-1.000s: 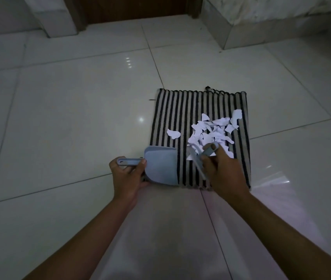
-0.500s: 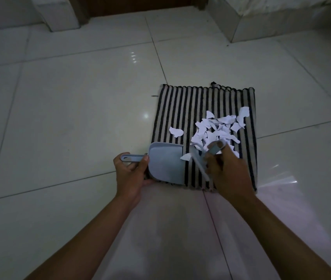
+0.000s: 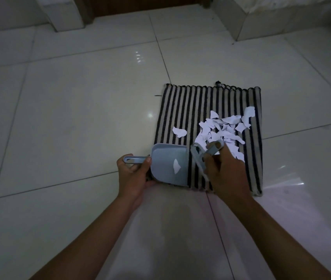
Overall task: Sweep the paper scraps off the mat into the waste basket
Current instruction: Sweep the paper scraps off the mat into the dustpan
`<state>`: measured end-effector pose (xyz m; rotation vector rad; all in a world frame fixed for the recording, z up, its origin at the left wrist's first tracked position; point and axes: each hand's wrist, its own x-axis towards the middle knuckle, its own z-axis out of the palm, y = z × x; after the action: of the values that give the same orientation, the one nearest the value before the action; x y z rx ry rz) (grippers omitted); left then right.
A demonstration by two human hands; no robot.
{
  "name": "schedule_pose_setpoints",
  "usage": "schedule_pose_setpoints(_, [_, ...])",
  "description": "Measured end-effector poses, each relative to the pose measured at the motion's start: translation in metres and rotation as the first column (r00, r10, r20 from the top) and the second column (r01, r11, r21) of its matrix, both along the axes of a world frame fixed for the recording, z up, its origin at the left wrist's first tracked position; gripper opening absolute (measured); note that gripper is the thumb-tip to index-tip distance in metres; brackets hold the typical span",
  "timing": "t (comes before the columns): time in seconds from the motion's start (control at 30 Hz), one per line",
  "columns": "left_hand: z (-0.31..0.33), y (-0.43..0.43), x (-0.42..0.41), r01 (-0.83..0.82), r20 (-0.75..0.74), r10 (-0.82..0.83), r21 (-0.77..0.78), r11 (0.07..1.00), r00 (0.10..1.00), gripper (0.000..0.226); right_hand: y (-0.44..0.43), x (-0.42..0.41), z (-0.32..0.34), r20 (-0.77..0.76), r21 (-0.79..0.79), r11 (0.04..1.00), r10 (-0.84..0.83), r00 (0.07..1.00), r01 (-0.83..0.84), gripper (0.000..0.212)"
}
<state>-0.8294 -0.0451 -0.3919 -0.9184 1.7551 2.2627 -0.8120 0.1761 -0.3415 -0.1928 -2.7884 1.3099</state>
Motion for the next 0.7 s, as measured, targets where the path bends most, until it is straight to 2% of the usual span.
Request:
schedule_pose_setpoints(0.07, [-0.003,0.001,0.001,-0.021,0.01,0.02,0.006,1.0,1.0,0.053,-0.003,0.003,-0.005,-0.012,0.046,0.999,-0.009,1.0,0.009,0.017])
schedule_pose_setpoints(0.2, [-0.004,0.004,0.0,-0.061,0.0,0.061,0.03,0.998,0.998,0.056,-0.025,0.001,-0.005,-0.006,0.02,0.994,0.105,0.994,-0.105,0.02])
schedule_pose_setpoints(0.37, [0.007,-0.011,-0.019,-0.154,-0.052,0.153,-0.013,0.988,0.987,0.048,-0.009,-0.06,0.01,-0.026,-0.092,0.996,-0.011,1.0,0.009,0.029])
schedule_pose_setpoints(0.47, [0.009,-0.018,-0.03,-0.186,-0.081,0.182,-0.05,0.981,0.98,0.052,-0.011,-0.089,0.003,-0.085,0.026,0.999,-0.021,0.996,0.023,0.029])
schedule_pose_setpoints(0.53, [0.009,-0.019,-0.036,-0.19,-0.095,0.184,-0.049,0.981,0.978,0.05,-0.014,-0.102,-0.001,-0.074,0.081,0.997,0.027,0.997,-0.021,0.029])
schedule_pose_setpoints(0.63, [0.009,-0.018,-0.042,-0.159,-0.094,0.153,-0.067,0.985,0.984,0.048,-0.018,-0.113,0.001,0.027,0.166,0.972,0.163,0.986,-0.165,0.035])
schedule_pose_setpoints(0.7, [0.009,-0.019,-0.045,-0.144,-0.083,0.138,-0.073,0.987,0.987,0.048,-0.018,-0.113,0.003,0.045,0.168,0.95,0.258,0.965,-0.262,0.035])
